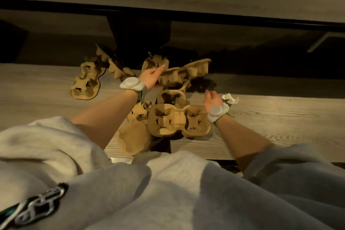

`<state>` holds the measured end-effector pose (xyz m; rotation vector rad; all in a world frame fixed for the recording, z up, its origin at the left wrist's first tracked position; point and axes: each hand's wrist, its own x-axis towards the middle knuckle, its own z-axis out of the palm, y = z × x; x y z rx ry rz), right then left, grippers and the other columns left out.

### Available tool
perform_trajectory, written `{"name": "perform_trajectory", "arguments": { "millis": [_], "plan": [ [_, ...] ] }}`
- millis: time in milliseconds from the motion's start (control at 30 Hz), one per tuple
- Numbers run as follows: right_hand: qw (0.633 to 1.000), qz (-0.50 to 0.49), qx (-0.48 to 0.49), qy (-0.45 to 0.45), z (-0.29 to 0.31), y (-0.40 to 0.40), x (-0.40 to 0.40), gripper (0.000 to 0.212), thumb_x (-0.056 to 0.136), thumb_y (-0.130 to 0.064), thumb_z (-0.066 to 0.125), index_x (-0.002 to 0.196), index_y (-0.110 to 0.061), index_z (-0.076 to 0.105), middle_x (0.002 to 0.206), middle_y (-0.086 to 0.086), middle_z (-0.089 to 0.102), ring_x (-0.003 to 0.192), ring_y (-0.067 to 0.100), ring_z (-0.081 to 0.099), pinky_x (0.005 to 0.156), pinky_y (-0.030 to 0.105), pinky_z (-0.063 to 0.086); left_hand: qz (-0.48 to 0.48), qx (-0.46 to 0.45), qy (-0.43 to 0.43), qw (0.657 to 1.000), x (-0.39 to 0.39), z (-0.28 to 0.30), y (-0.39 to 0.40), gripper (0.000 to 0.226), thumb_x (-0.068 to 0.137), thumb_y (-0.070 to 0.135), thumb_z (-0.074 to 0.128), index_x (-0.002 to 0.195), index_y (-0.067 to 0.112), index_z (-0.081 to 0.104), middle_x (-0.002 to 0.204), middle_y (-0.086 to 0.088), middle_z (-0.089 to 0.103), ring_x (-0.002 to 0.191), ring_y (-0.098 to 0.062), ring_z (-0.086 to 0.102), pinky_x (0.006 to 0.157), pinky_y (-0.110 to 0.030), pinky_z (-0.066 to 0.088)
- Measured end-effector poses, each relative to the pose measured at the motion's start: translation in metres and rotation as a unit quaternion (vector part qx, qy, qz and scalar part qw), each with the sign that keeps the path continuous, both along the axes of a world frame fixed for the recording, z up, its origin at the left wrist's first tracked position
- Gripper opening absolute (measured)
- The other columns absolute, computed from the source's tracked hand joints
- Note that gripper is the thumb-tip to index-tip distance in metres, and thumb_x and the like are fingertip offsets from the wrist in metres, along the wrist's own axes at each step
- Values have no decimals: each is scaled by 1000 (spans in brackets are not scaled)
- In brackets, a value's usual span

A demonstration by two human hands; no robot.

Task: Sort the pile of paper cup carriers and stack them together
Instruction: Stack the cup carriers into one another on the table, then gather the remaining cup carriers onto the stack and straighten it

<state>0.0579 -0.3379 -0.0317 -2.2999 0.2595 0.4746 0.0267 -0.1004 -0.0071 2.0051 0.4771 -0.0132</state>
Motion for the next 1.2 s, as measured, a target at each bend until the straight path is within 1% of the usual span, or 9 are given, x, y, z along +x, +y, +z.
{"name": "perform_trajectory", "arguments": {
  "millis": [67, 133, 267, 500, 700, 800, 1000, 1100, 1200],
  "plan": [
    [994, -67, 86, 5, 6, 5, 7, 58, 97, -50, 25, 120, -8, 58, 97, 14, 67, 96, 33, 63, 89, 40, 48, 4, 19, -9, 1000, -12, 3, 6, 39, 97, 49, 39, 83, 19, 59, 73, -2, 50, 62, -12, 45, 68, -29, 38],
    [962, -153, 219, 59, 11, 7, 13, 65, 96, -57, 24, 113, -6, 60, 75, 7, 61, 70, 23, 60, 65, 34, 51, 0, 31, -14, 999, -23, 2, 5, 43, 97, 45, 42, 72, 12, 54, 57, 1, 39, 55, -13, 39, 59, -28, 32],
    [931, -137, 316, 117, 15, 2, 14, 69, 89, -69, 22, 87, -15, 64, 79, 9, 65, 64, 19, 54, 62, 29, 43, -10, 51, -31, 998, -36, -8, 0, 41, 93, 40, 53, 65, 9, 53, 57, 2, 42, 58, -15, 45, 62, -33, 38],
    [938, -118, 307, 112, 8, 6, 10, 43, 92, -47, 42, 91, -10, 63, 75, 9, 63, 51, 17, 49, 48, 25, 34, -40, 124, -49, 990, -48, -16, 1, 14, 85, 34, 65, 93, 23, 65, 107, 0, 54, 98, -21, 56, 85, -37, 49],
    [975, -56, 210, 35, 12, 8, -3, 31, 93, -21, 42, 112, -1, 56, 86, 18, 54, 36, 13, 45, 35, 16, 34, -13, 130, -61, 990, -56, -12, -3, 60, 88, 19, 57, 144, 25, 35, 137, -6, 43, 119, -22, 50, 93, -28, 44],
    [974, -47, 219, 30, 15, 6, -11, 20, 93, -21, 43, 97, -7, 57, 85, 17, 57, 46, 16, 47, 41, 20, 36, 70, 110, -75, 989, -55, -7, -7, 62, 90, 17, 53, 146, 28, 29, 137, -4, 45, 102, -19, 57, 74, -23, 44],
    [970, -46, 237, 12, 17, -6, -21, 20, 89, -25, 51, 82, -8, 62, 71, 13, 55, 58, 21, 51, 52, 27, 40, 100, 21, 9, 995, -50, -5, -5, 53, 90, 20, 55, 141, 23, 42, 135, -8, 54, 118, -27, 56, 92, -37, 50],
    [973, -73, 217, 41, 18, -14, -20, 29, 86, -42, 56, 90, -14, 62, 83, 14, 64, 75, 29, 62, 71, 37, 52, 76, 33, 51, 995, -48, -5, -4, 39, 90, 20, 56, 129, 19, 58, 126, -11, 62, 113, -28, 60, 91, -38, 52],
    [974, -81, 202, 62, 14, -23, -17, 40, 87, -41, 56, 102, -6, 65, 91, 14, 68, 90, 33, 66, 74, 37, 54, 60, 12, 55, 997, -47, -6, -7, 32, 93, 23, 55, 122, 15, 63, 120, -10, 65, 111, -25, 60, 90, -33, 50]
  ]
}}
